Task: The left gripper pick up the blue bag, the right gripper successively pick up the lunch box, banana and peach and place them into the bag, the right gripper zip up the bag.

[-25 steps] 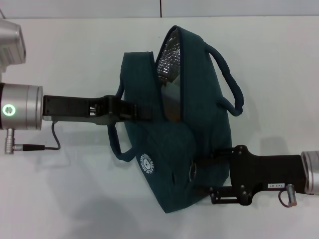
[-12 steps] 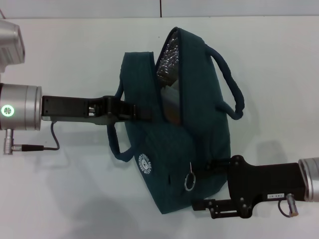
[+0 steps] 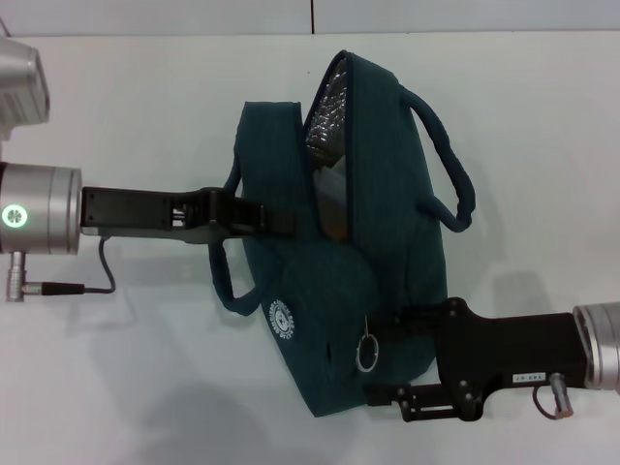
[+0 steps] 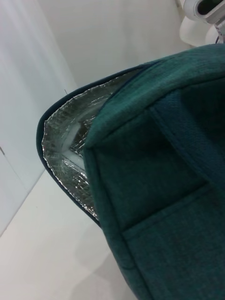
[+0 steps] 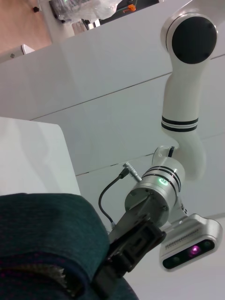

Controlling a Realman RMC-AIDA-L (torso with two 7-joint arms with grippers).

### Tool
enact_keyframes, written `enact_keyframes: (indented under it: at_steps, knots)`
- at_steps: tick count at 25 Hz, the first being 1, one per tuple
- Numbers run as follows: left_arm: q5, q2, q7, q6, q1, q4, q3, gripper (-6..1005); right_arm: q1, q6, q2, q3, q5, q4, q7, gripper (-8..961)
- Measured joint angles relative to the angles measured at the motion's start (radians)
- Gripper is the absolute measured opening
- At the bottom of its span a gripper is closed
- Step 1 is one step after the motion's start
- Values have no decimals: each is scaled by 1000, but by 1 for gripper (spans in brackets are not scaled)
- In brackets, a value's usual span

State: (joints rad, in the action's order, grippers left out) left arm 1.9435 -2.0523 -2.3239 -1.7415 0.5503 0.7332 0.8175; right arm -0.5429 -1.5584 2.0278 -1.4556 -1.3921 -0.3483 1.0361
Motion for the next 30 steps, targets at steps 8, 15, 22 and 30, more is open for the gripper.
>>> enact_keyframes:
  at_steps: [8, 15, 22, 30]
  knots:
    - [0, 0, 0, -4, -12, 0, -2, 49, 9, -13, 0, -4, -7, 1, 0, 632]
    - [0, 0, 0, -9, -13, 0, -2, 49, 10, -22, -1, -12, -7, 7, -6, 546]
    - [0, 0, -1, -12, -13, 1, -2, 49, 11, -21, -1, -7, -3, 5, -7, 515]
    - [0, 0, -2, -12, -13, 1, -1, 49, 24, -23, 0, -4, 8, -1, -7, 499]
